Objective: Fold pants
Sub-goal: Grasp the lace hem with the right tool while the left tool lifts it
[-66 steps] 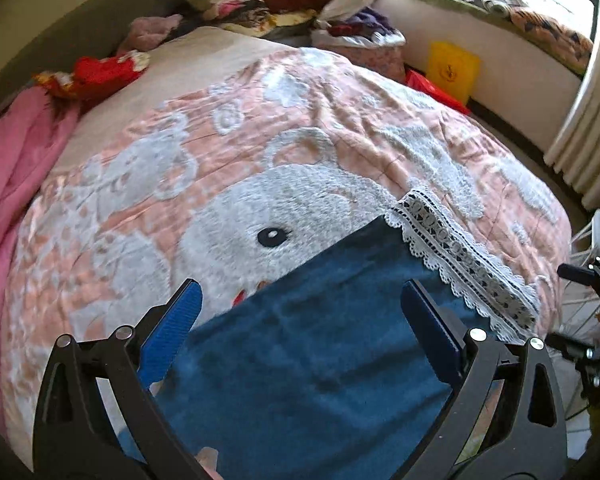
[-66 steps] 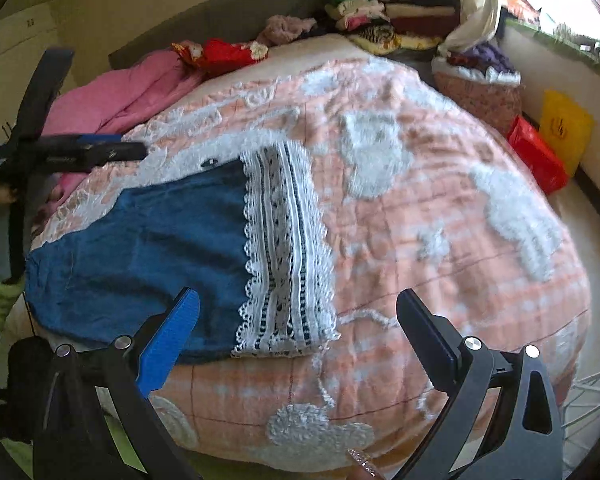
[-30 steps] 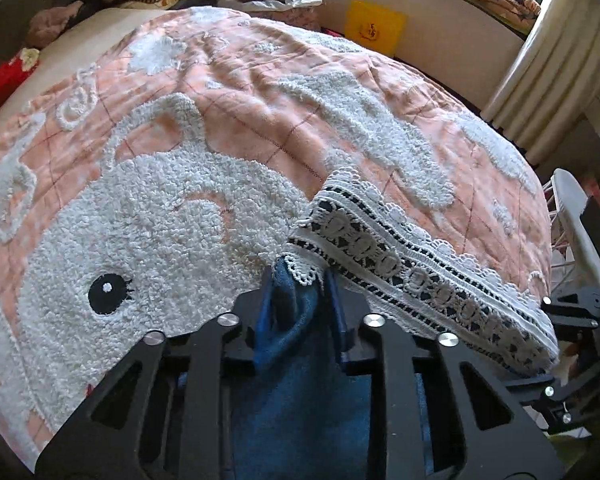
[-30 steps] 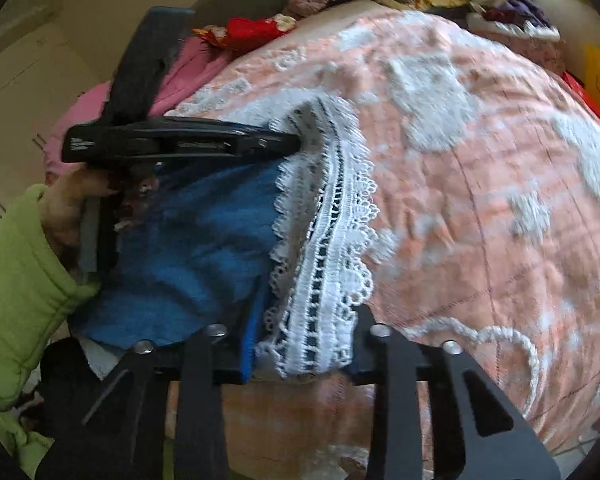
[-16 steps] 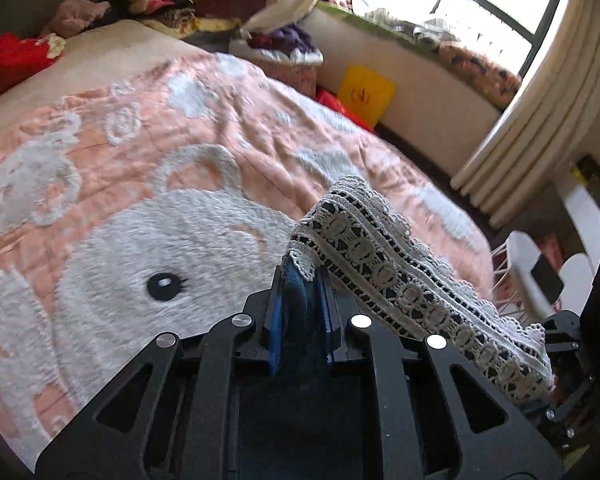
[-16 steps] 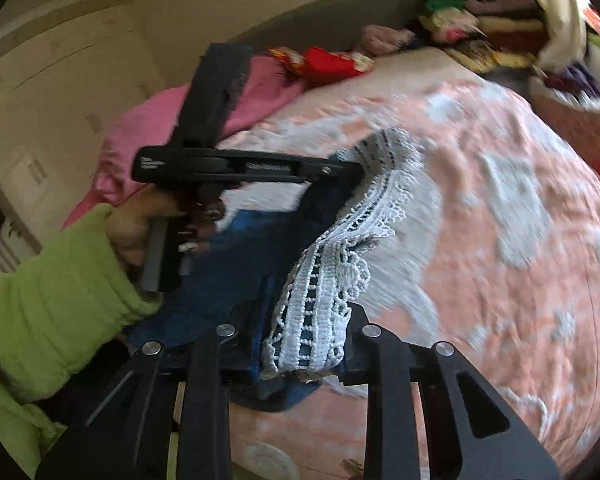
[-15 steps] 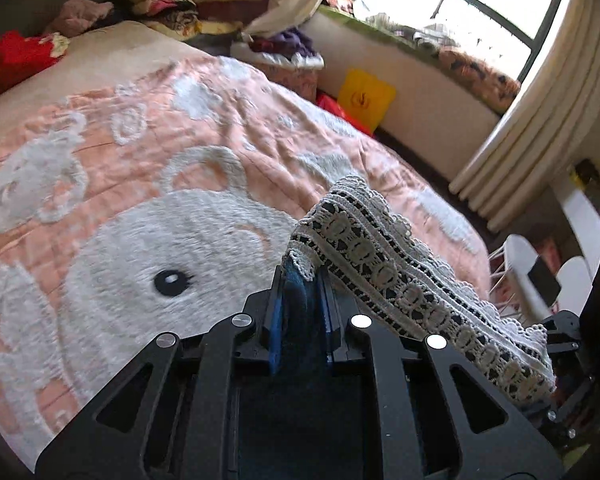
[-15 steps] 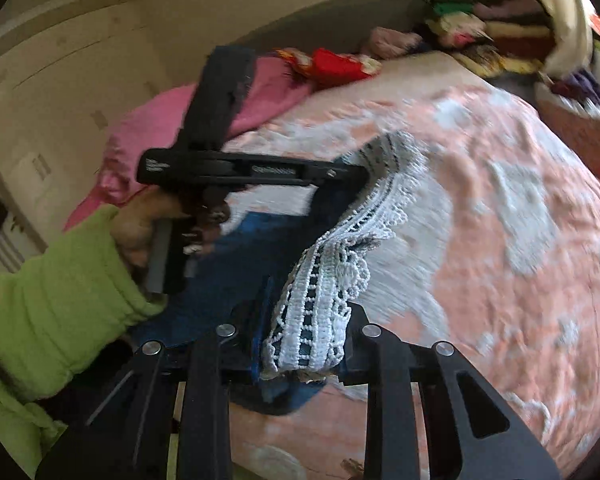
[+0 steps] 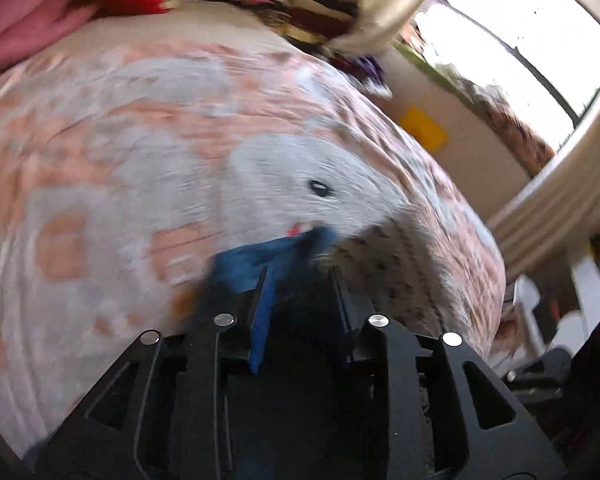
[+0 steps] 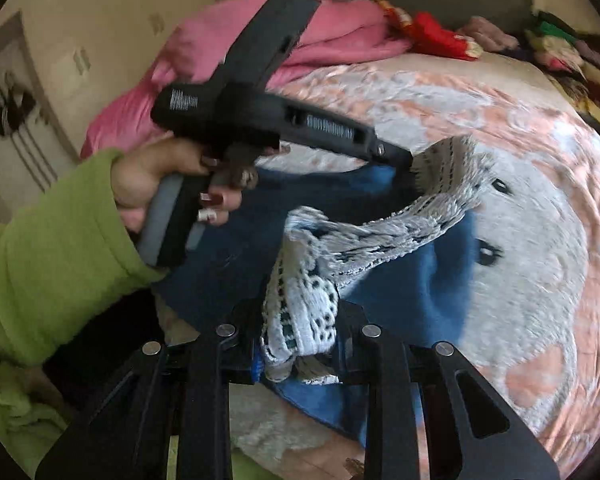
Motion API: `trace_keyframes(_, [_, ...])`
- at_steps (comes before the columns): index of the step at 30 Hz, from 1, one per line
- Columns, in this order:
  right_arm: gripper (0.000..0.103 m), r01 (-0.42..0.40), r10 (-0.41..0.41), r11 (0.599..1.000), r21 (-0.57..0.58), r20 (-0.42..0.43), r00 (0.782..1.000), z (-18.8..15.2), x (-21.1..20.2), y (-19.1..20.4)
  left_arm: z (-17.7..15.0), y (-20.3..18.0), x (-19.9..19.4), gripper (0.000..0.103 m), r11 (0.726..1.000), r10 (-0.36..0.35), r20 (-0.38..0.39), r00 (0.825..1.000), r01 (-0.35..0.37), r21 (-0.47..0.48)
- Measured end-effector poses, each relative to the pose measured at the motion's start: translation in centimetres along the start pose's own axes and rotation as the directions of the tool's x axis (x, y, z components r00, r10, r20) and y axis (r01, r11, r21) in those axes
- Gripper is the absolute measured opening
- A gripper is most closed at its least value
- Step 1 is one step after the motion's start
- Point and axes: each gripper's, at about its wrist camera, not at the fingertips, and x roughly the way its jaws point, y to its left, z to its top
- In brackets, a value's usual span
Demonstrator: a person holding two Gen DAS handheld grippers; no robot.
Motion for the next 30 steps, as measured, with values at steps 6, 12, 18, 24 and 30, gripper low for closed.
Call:
trace_keyframes(6, [0.024,0.065,-0.076,0.982,-0.177,-0.057,0.995,0.0,2.5,4.4,-2.6,6.2,-5.3,0.030,0.976,0.014,0.142,0.990,0.017,-0.216])
trace_keyframes(12, [0.035,-0.031,0.000,0.976,-0.214,-0.145,0.989,-0.1,5.9,7.5,-4.1,8.2,-6.4,0.037,0.945,-0.063,0.193,0.979,0.121,-0.303])
trace_keyframes(18, [0.054,-0.040,0.027,0.980,-0.193,-0.070,0.997,1.5,3.1,6.6,-4.5,8.1,-6.4,0.043,0.934,-0.119,0.191,0.974,0.175,-0.311])
trace_keyframes(24, [0.056,0.125,-0.126,0.992,0.023,0.048,0.991,4.2,0.9,-2.1,-4.4,7.5,-4.8,0.057,0.938,-0.102,0.123,0.987,0.136,-0.319])
trace_keyframes(30, [0.056,0.181,-0.183,0.979,0.092,0.017,0.983,5.5,3.3,-7.5,-3.9,5.1,-1.9,0.011,0.965,-0.003,0.010,1.000,0.005,-0.261])
